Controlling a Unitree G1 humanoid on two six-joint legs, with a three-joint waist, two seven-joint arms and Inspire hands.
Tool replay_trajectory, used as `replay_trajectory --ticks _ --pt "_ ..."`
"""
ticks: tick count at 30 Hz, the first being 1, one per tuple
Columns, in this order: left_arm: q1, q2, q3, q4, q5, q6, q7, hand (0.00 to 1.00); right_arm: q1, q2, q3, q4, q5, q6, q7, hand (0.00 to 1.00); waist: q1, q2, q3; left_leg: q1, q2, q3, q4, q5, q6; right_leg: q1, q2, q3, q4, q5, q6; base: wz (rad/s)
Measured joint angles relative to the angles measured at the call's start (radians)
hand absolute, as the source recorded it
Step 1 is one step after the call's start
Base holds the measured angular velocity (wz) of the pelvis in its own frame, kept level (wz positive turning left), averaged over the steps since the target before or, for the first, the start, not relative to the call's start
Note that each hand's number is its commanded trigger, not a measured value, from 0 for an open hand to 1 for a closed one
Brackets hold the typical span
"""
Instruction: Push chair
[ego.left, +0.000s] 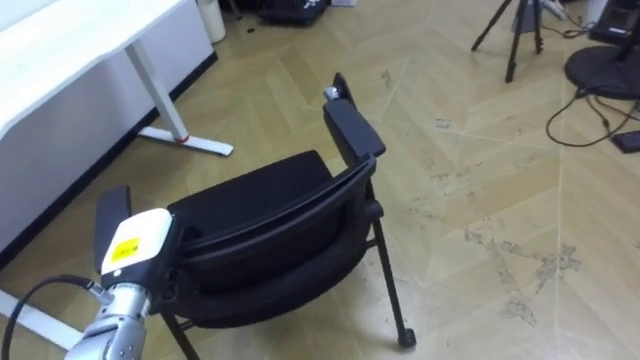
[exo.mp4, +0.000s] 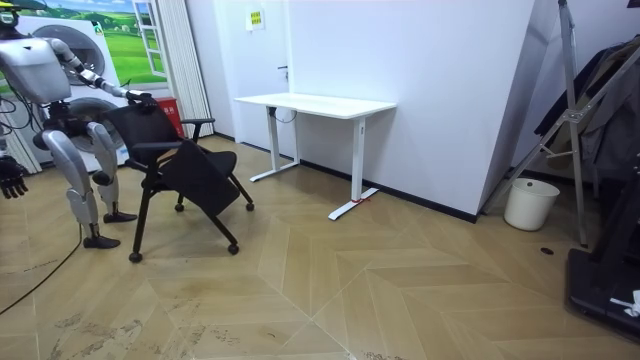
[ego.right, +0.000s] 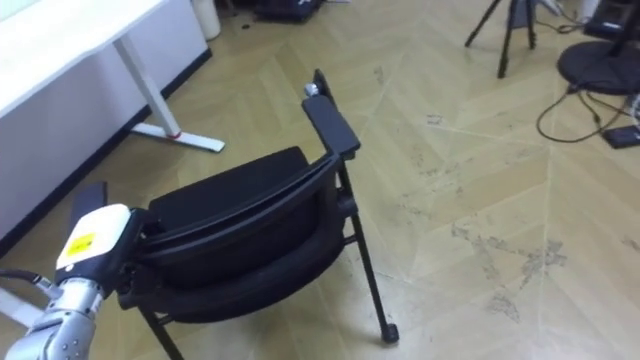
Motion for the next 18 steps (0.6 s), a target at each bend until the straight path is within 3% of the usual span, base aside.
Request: replay_trajectory --ticks 4,7,12,18 --pt "-0.003 0.030 0.012 0.021 -0.030 -0.006 0.001 1.00 0.011 -0.013 -0.038 -0.024 0.117 -0.008 -0.029 0.00 -0.013 -0.010 0.0022 -0.001 -0.001 0.019 0.004 0.000 0.001 -0.016 0.004 0.021 0.014 0.002 0.000 -0.17" --pt "0.001 0.044 0.039 0.033 -0.037 -0.018 0.006 1.00 0.033 -0.012 -0.159 -0.108 0.206 -0.033 -0.085 0.00 -0.037 -0.019 0.0021 -0.014 -0.007 0.022 0.008 -0.002 0.003 -0.036 0.002 0.028 0.028 -0.002 0.000 -0.05" --pt "0.001 0.076 0.052 0.075 -0.078 -0.029 0.055 1.00 0.076 -0.013 -0.239 -0.380 0.281 -0.139 -0.262 0.00 -0.087 -0.029 0.0016 -0.024 -0.013 0.022 0.013 -0.006 0.009 -0.047 0.000 0.035 0.030 0.000 0.006 -0.02" --pt "0.004 0.098 0.081 0.069 -0.080 -0.012 0.068 1.00 0.073 -0.029 -0.288 -0.646 0.215 -0.172 -0.512 0.00 -0.106 -0.050 0.0011 -0.024 -0.014 0.036 0.010 -0.010 0.010 -0.056 0.004 0.046 0.033 -0.003 0.011 -0.05"
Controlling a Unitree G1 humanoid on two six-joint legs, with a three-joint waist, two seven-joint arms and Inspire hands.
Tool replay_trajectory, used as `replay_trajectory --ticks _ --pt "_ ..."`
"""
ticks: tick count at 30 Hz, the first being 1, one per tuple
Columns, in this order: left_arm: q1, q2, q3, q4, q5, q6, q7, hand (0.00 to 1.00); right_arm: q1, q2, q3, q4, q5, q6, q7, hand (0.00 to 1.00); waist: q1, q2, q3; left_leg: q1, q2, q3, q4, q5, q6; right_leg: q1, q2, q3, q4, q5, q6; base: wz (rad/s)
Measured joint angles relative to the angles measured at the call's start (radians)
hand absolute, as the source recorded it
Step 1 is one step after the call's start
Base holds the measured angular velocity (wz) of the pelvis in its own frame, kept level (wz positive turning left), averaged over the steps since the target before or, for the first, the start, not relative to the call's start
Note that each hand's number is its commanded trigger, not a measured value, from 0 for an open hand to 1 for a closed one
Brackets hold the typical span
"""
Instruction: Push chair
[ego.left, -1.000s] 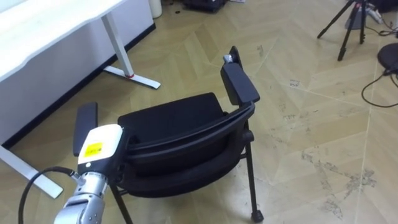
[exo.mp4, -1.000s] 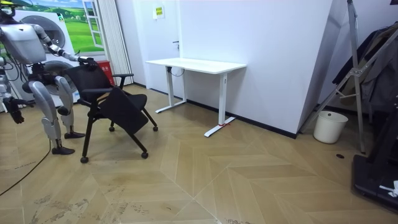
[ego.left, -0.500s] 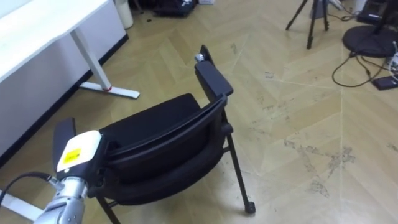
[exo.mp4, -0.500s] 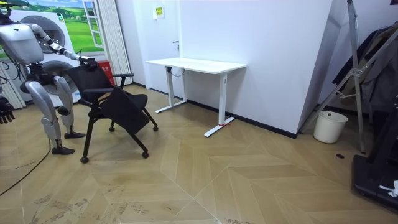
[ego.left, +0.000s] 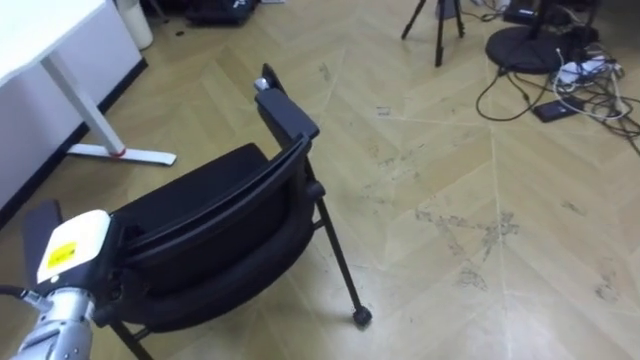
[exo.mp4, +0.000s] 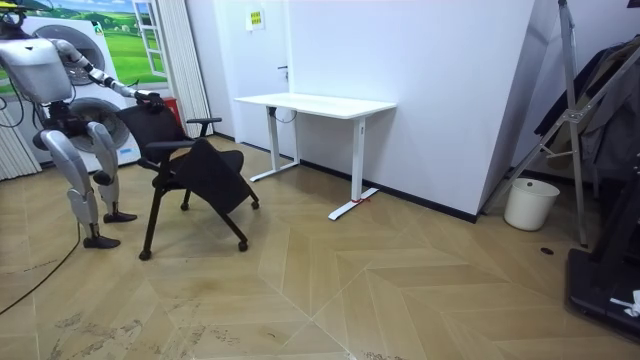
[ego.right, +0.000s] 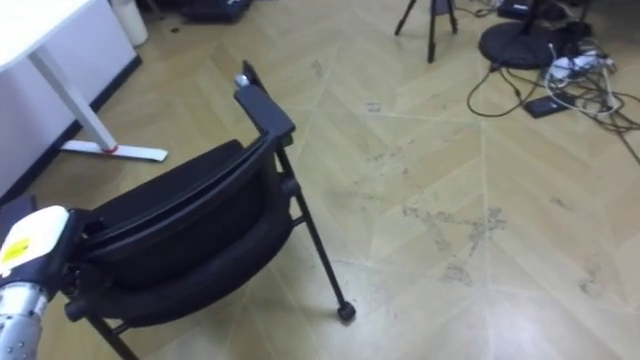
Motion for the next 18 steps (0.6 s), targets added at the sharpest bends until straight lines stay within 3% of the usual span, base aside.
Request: replay_trajectory --ticks 4,6,10,13,18 --pt "0.011 0.002 0.034 -0.030 0.012 0.010 -0.007 1.00 -0.026 -0.018 -0.065 -0.304 -0.104 -0.003 -0.183 0.00 -0.014 -0.007 0.0028 -0.007 -0.004 0.007 0.002 -0.005 0.005 -0.011 -0.001 0.011 0.002 -0.003 0.005 -0.09" --pt "0.017 0.001 0.049 -0.059 0.039 0.010 -0.001 1.00 -0.074 -0.089 -0.088 -0.422 -0.227 -0.038 -0.284 0.00 -0.018 -0.017 0.0098 -0.012 -0.008 0.009 0.000 -0.005 0.011 -0.012 -0.004 0.013 -0.006 0.000 0.008 0.00" --pt "0.024 0.001 0.053 -0.113 0.053 0.023 -0.003 1.00 -0.123 -0.147 -0.123 -0.626 -0.422 -0.080 -0.410 0.00 -0.012 -0.018 0.0086 -0.030 -0.009 0.007 0.001 -0.008 0.016 -0.027 -0.006 0.011 -0.007 0.005 0.002 0.01" --pt "0.023 0.001 0.049 -0.137 0.056 0.035 -0.012 1.00 -0.186 -0.165 -0.123 -0.723 -0.580 -0.075 -0.475 0.00 -0.004 -0.016 0.0073 -0.030 -0.009 0.008 -0.002 -0.008 0.016 -0.029 -0.006 0.011 -0.010 0.005 0.002 0.00" --pt "0.007 -0.008 0.037 -0.186 0.066 0.094 -0.056 1.00 -0.242 -0.177 -0.064 -0.903 -0.885 -0.048 -0.530 0.00 0.029 -0.014 0.0080 -0.026 -0.011 0.016 -0.006 -0.008 0.016 -0.028 -0.006 0.014 -0.016 0.003 0.003 -0.04"
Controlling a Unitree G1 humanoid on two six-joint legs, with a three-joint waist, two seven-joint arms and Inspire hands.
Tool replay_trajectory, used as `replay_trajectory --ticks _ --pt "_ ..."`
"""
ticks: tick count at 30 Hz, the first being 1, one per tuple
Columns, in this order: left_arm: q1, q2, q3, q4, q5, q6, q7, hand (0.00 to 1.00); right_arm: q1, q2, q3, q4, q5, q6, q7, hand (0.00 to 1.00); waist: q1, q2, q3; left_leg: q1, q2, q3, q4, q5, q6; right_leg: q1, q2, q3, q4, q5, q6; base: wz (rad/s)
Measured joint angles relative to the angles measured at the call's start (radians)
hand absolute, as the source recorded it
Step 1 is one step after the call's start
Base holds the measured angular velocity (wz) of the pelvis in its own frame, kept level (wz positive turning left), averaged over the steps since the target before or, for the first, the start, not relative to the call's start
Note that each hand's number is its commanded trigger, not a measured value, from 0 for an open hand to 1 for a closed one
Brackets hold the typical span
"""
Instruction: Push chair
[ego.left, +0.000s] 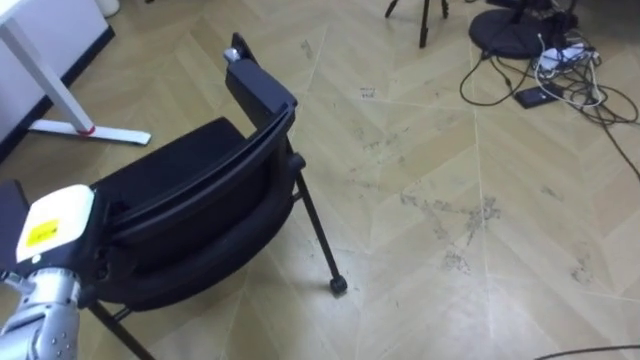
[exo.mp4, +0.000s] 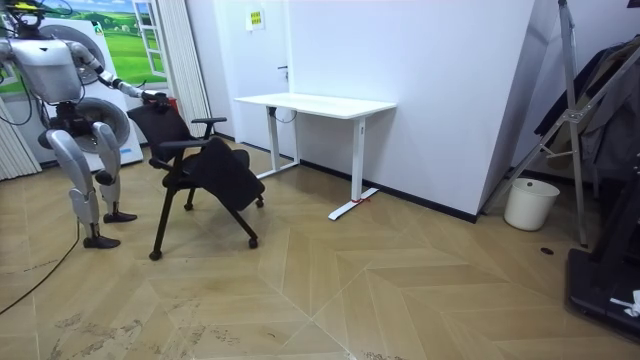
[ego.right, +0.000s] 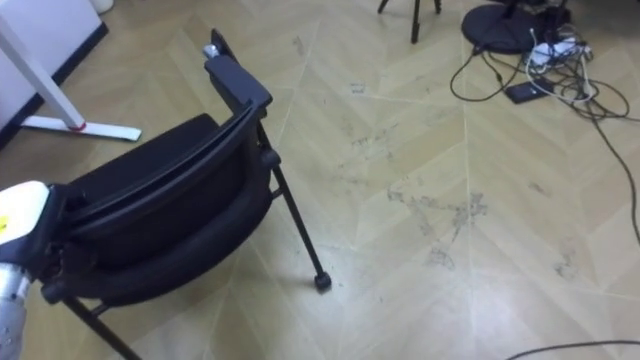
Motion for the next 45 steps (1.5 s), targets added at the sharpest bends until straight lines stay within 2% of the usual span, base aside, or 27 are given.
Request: replay_trajectory --ticks 2,4,6,10,12,17,19,23,25,27,30,35,40,42,45 --pt "-0.014 -0.011 0.000 -0.007 0.019 0.008 -0.012 1.00 -0.004 -0.001 0.042 -0.065 -0.087 0.012 0.013 0.00 0.005 -0.003 0.0015 0.001 -0.001 0.000 0.000 0.000 0.000 0.001 -0.001 0.000 -0.002 0.000 0.000 0.00" --pt "-0.027 -0.015 -0.001 -0.012 0.030 0.007 -0.020 1.00 -0.017 -0.004 0.073 -0.112 -0.154 0.018 0.037 0.00 0.024 -0.004 0.0022 0.002 -0.001 0.002 0.000 0.000 0.000 0.002 -0.001 0.000 -0.004 0.000 0.001 -0.02" --pt "-0.038 -0.015 -0.011 -0.014 0.035 0.008 -0.024 1.00 -0.034 -0.006 0.141 -0.163 -0.210 0.019 0.073 0.00 0.049 -0.006 0.0052 0.012 0.000 0.006 -0.001 0.000 0.000 0.008 -0.001 0.000 -0.007 0.000 0.000 -0.08" --pt "-0.072 -0.014 -0.044 -0.017 0.037 0.016 -0.041 1.00 -0.039 -0.010 0.250 -0.214 -0.211 0.020 0.147 0.00 0.082 -0.011 0.0077 0.019 0.000 0.014 -0.003 0.000 0.000 0.013 -0.001 0.000 -0.009 -0.001 -0.001 -0.02" --pt "-0.078 -0.015 -0.060 -0.021 0.044 0.013 -0.041 1.00 -0.039 -0.014 0.315 -0.214 -0.241 0.020 0.201 0.00 0.100 -0.012 0.0084 0.024 0.002 0.018 -0.004 0.000 0.000 0.018 0.000 -0.001 -0.009 0.000 -0.002 -0.02" --pt "-0.085 -0.018 -0.080 -0.023 0.057 -0.003 -0.042 1.00 -0.041 -0.022 0.397 -0.214 -0.253 0.021 0.346 0.00 0.135 -0.015 0.0107 0.044 0.005 0.022 -0.011 0.000 0.000 0.042 0.002 -0.004 -0.025 0.000 -0.003 -0.02" --pt "-0.088 -0.018 -0.084 -0.023 0.067 -0.011 -0.043 1.00 -0.044 -0.026 0.425 -0.214 -0.295 0.030 0.404 0.00 0.138 -0.024 0.0158 0.048 0.005 0.021 -0.015 0.000 0.000 0.050 0.002 -0.005 -0.026 -0.003 -0.003 0.06" --pt "-0.096 -0.017 -0.074 -0.044 0.101 -0.024 -0.074 1.00 -0.044 -0.032 0.491 -0.219 -0.411 0.040 0.557 0.00 0.163 -0.041 0.0113 0.049 0.006 0.022 -0.014 0.000 0.000 0.051 0.002 -0.008 -0.025 -0.006 -0.004 0.01" --pt "-0.097 -0.007 -0.083 -0.052 0.101 -0.025 -0.080 1.00 -0.044 -0.055 0.538 -0.218 -0.428 0.041 0.606 0.00 0.172 -0.050 0.0058 0.049 0.007 0.021 -0.013 0.000 0.000 0.051 0.002 -0.009 -0.024 -0.007 -0.005 0.00" --pt "-0.099 0.003 -0.098 -0.055 0.101 -0.027 -0.080 1.00 -0.045 -0.101 0.601 -0.230 -0.433 0.049 0.669 0.00 0.192 -0.059 0.0019 0.056 0.008 0.021 -0.013 0.000 0.000 0.053 0.003 -0.012 -0.019 -0.007 -0.006 -0.06" --pt "-0.102 0.018 -0.114 -0.052 0.101 -0.029 -0.082 1.00 -0.081 -0.141 0.696 -0.254 -0.453 0.057 0.767 0.00 0.196 -0.068 0.0044 0.069 0.014 0.017 -0.014 0.000 0.000 0.074 0.004 -0.033 -0.026 -0.005 -0.008 0.05" --pt "-0.106 0.033 -0.125 -0.050 0.101 -0.057 -0.084 1.00 -0.117 -0.148 0.751 -0.268 -0.480 0.054 0.890 0.00 0.201 -0.075 0.0029 0.071 0.016 0.014 -0.014 0.000 0.000 0.089 0.002 -0.045 -0.044 -0.002 -0.013 0.09" --pt "-0.106 0.045 -0.126 -0.033 0.100 -0.097 -0.081 1.00 -0.118 -0.191 0.791 -0.271 -0.487 0.031 0.964 0.00 0.225 -0.075 0.0047 0.071 0.017 0.006 -0.015 0.000 0.000 0.090 0.003 -0.050 -0.044 -0.002 -0.013 0.01" --pt "-0.109 0.052 -0.126 -0.029 0.099 -0.112 -0.080 1.00 -0.118 -0.201 0.823 -0.271 -0.510 0.028 1.007 0.00 0.231 -0.077 0.0095 0.069 0.017 0.004 -0.015 0.000 0.000 0.090 0.002 -0.054 -0.044 -0.002 -0.013 0.04" --pt "-0.121 0.061 -0.142 -0.026 0.098 -0.122 -0.080 1.00 -0.118 -0.211 0.850 -0.271 -0.510 0.027 1.051 0.00 0.245 -0.080 0.0110 0.069 0.017 -0.001 -0.016 0.000 0.000 0.091 0.002 -0.057 -0.044 -0.002 -0.013 0.01"
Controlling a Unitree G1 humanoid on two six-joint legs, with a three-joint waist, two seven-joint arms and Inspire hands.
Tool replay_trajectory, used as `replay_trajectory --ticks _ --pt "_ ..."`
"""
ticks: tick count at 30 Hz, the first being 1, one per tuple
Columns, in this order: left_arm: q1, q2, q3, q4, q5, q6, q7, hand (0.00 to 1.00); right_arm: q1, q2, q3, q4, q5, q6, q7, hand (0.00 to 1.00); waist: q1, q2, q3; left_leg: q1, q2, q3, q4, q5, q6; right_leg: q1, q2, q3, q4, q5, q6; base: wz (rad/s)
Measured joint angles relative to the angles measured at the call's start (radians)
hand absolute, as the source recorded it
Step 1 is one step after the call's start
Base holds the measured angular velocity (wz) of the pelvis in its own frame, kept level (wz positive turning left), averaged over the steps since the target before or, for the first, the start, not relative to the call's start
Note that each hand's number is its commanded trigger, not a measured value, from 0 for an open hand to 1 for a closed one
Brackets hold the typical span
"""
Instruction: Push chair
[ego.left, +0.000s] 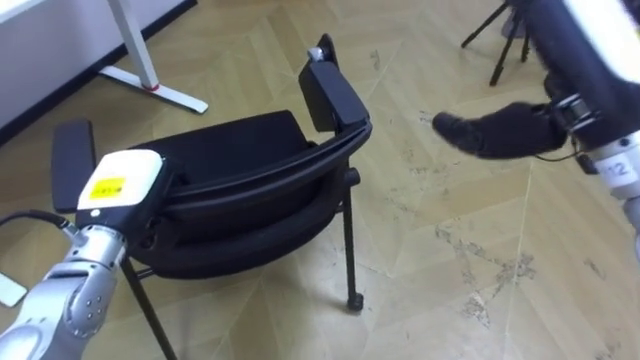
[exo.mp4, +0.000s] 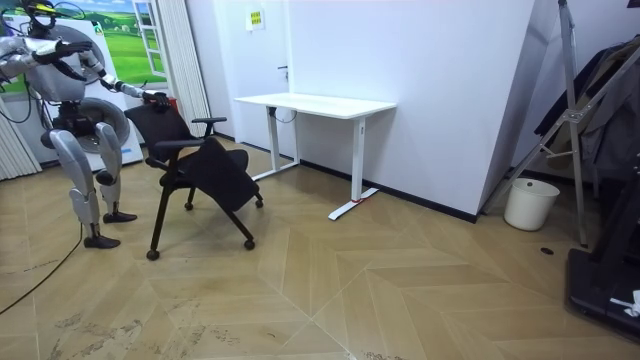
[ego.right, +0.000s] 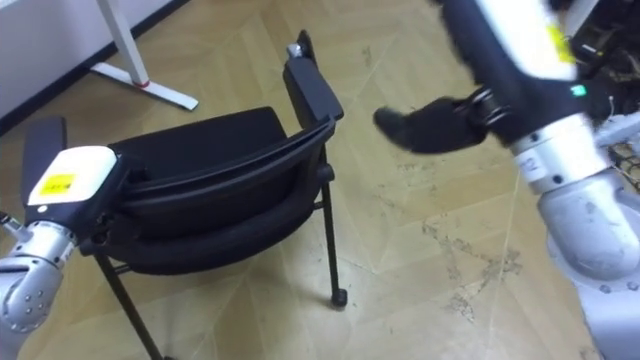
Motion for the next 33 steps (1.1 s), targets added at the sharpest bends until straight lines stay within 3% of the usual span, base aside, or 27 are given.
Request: replay_trajectory --ticks 18,23,33 --pt "-0.017 0.010 -0.022 0.010 0.002 -0.047 -0.001 1.00 0.000 0.000 0.071 0.027 -0.055 -0.012 0.185 0.00 0.038 -0.002 0.0004 0.006 0.005 -0.033 0.001 0.000 0.000 0.012 -0.002 -0.054 -0.001 0.000 0.000 0.01" --pt "-0.020 0.011 -0.025 0.011 0.007 -0.053 -0.001 1.00 0.000 0.000 0.077 0.050 -0.091 -0.029 0.201 0.00 0.049 -0.002 0.0002 0.013 0.010 -0.034 0.001 0.000 0.000 0.019 0.000 -0.065 -0.001 0.000 0.000 0.00" --pt "-0.041 0.013 -0.074 0.026 0.008 -0.056 0.007 1.00 -0.001 0.001 0.181 0.193 -0.170 -0.031 0.195 0.00 0.060 -0.005 -0.0016 0.019 0.015 -0.046 0.002 0.000 0.000 0.040 -0.001 -0.093 -0.016 0.000 -0.001 0.05"
